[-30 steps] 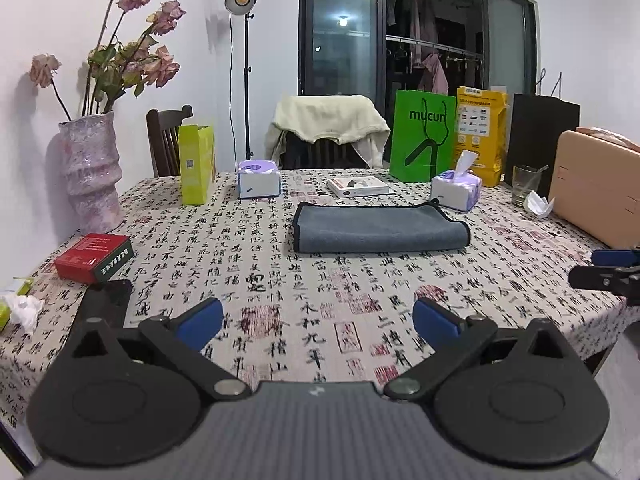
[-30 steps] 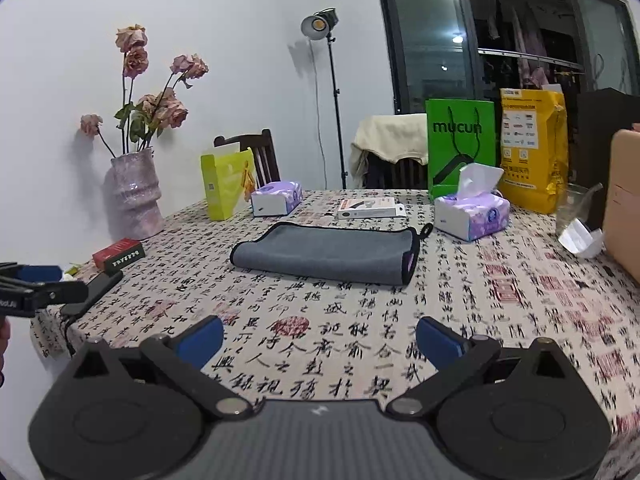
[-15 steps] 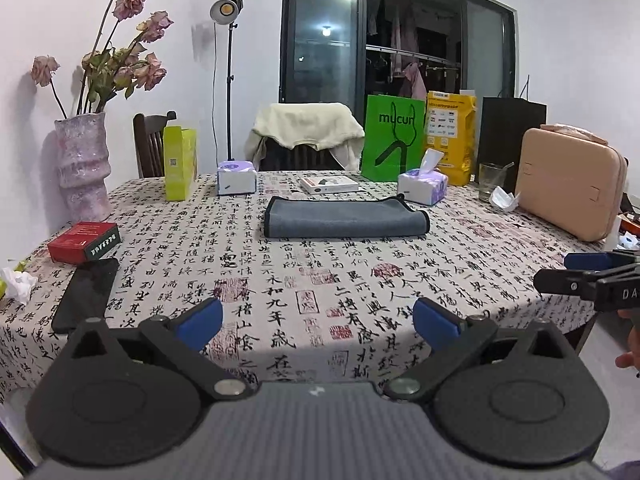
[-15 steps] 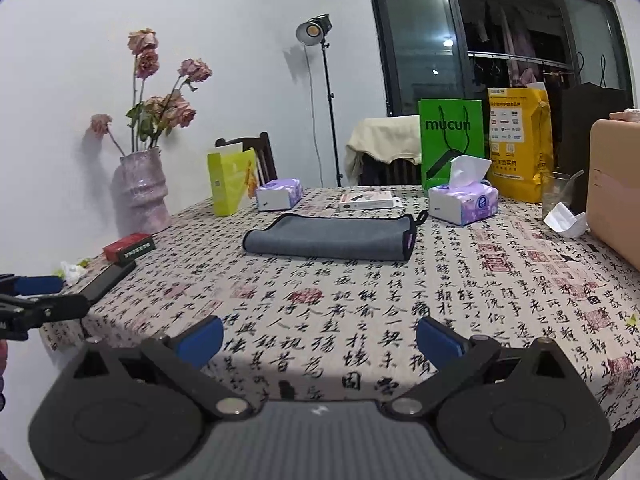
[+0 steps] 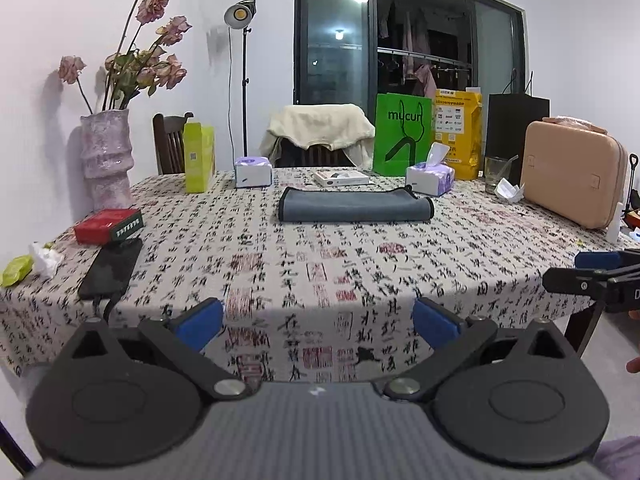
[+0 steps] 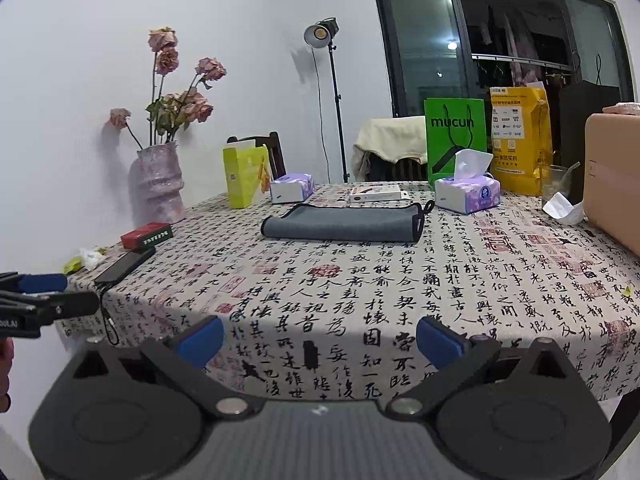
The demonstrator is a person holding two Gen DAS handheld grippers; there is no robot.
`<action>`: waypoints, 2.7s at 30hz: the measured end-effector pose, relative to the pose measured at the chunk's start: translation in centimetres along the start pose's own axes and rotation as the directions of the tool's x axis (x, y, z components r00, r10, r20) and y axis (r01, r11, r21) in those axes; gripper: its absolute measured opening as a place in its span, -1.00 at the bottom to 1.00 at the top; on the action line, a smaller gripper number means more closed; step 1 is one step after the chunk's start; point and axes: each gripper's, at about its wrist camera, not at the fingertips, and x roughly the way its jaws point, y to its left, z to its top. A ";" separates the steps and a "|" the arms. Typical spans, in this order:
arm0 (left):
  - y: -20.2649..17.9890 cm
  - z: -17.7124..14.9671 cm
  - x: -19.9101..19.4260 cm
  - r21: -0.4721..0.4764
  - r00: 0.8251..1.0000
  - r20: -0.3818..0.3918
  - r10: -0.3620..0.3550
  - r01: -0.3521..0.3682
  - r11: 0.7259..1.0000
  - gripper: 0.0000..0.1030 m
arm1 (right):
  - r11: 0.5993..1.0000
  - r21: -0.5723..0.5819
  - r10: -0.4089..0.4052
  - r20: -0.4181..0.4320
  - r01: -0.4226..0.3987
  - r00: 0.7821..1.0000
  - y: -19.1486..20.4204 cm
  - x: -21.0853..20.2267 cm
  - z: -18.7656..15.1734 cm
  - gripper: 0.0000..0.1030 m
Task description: Fold towel
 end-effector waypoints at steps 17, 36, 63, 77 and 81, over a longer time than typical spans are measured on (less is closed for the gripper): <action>-1.3 -2.5 -2.9 0.008 1.000 0.000 -0.009 0.009 1.000 1.00 | 0.998 -0.044 0.047 0.039 -0.045 0.998 2.6 -4.0 -3.5 1.00; -2.2 -4.4 -4.6 0.005 0.998 -0.032 -0.047 0.047 0.999 1.00 | 0.995 -0.102 0.008 0.098 0.002 0.995 4.0 -7.5 -5.1 1.00; -2.6 -4.6 -5.2 0.026 0.997 0.002 -0.071 0.071 0.997 1.00 | 0.999 -0.042 -0.014 0.085 0.018 0.996 2.8 -8.0 -5.6 1.00; -2.7 -4.7 -5.2 0.028 0.998 0.004 -0.070 0.070 0.997 1.00 | 0.999 -0.042 -0.010 0.082 0.013 0.997 2.9 -7.9 -5.6 1.00; -2.7 -4.7 -5.2 0.028 0.997 0.003 -0.072 0.072 0.997 1.00 | 0.999 -0.040 -0.012 0.079 0.015 0.997 2.8 -7.8 -5.6 1.00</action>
